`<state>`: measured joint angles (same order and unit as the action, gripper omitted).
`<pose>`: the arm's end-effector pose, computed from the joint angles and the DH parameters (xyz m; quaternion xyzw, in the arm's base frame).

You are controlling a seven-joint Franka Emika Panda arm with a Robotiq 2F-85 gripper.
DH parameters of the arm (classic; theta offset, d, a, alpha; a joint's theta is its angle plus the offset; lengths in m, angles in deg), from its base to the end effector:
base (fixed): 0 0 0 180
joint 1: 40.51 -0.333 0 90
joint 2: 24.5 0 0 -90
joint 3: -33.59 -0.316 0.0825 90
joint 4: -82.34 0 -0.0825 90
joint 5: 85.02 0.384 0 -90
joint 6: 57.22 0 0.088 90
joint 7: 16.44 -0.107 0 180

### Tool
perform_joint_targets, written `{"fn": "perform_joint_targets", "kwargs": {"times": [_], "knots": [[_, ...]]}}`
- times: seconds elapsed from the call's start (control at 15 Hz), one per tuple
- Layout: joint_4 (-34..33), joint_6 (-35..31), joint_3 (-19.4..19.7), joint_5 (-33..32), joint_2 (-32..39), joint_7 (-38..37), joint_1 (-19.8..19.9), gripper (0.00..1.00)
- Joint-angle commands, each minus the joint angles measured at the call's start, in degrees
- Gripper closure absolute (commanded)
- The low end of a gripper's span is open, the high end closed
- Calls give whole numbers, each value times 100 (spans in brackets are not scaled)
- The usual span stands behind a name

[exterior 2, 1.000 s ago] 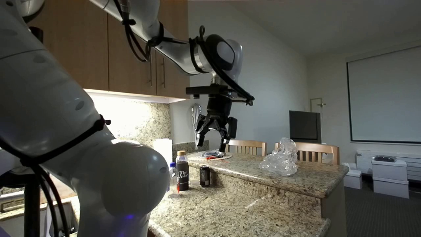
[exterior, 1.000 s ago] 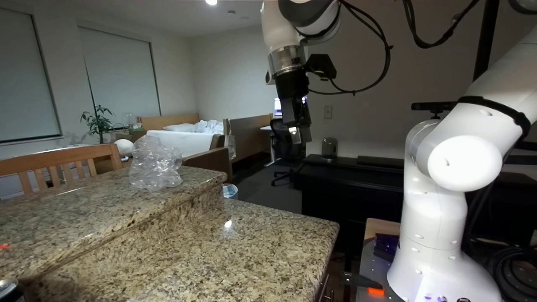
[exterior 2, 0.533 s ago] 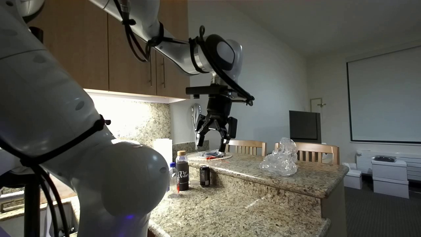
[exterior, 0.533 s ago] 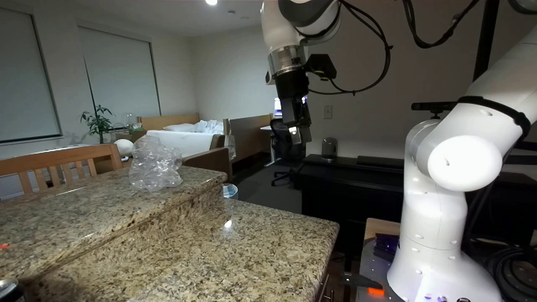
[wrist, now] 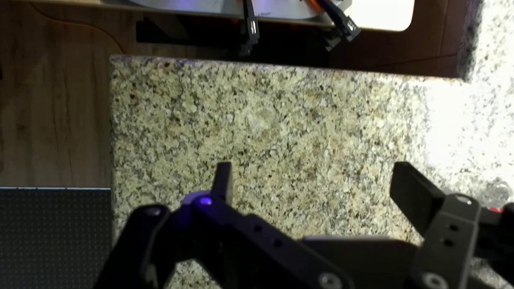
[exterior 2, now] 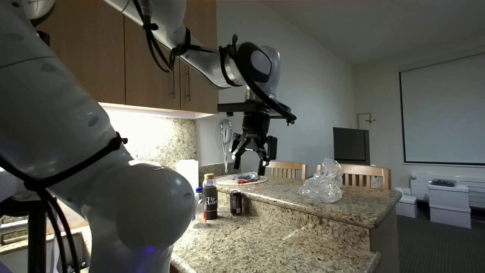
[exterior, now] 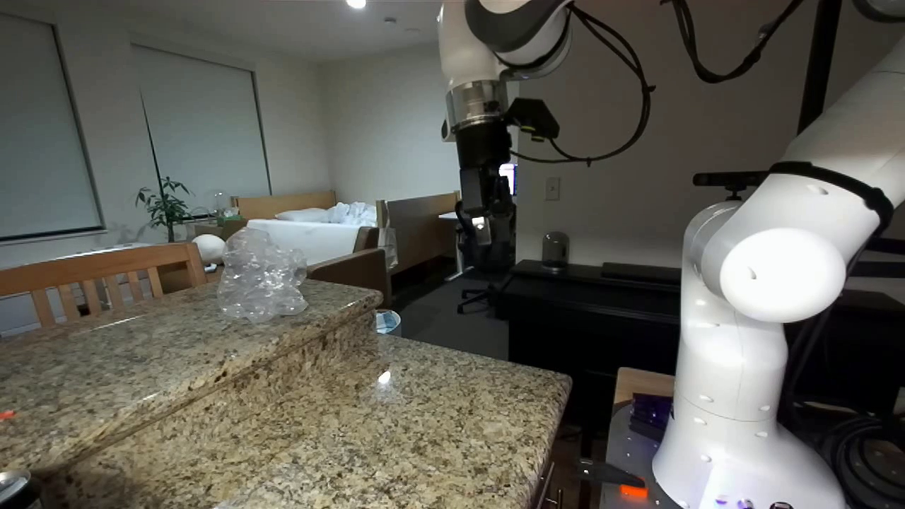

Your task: Remove the plastic from the top counter and put it on the bottom counter

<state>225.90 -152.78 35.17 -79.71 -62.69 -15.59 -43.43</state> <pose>0.3299 0.0161 0.4902 -0.9948 -0.0143 0.0860 0.0534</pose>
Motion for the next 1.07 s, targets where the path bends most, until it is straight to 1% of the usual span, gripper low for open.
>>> {"fn": "perform_joint_targets", "kwargs": {"times": [0.0,0.13,0.27,0.4,0.53,0.67,0.73,0.87,1.0], "knots": [[191,-1299,-41,103,421,7,119,0],[291,-2258,-55,86,761,2,114,0],[241,-3055,-78,26,1228,2,100,0],[46,-3656,-109,-26,1740,-35,92,0],[-144,-4076,-161,-80,2152,-104,92,0],[-355,-4199,-216,-168,2403,-177,107,0],[-125,-4059,-142,-27,2139,-13,69,0],[-327,-4094,-170,-36,2375,-22,68,0],[-391,-4094,-175,-37,2433,-22,68,0]]}}
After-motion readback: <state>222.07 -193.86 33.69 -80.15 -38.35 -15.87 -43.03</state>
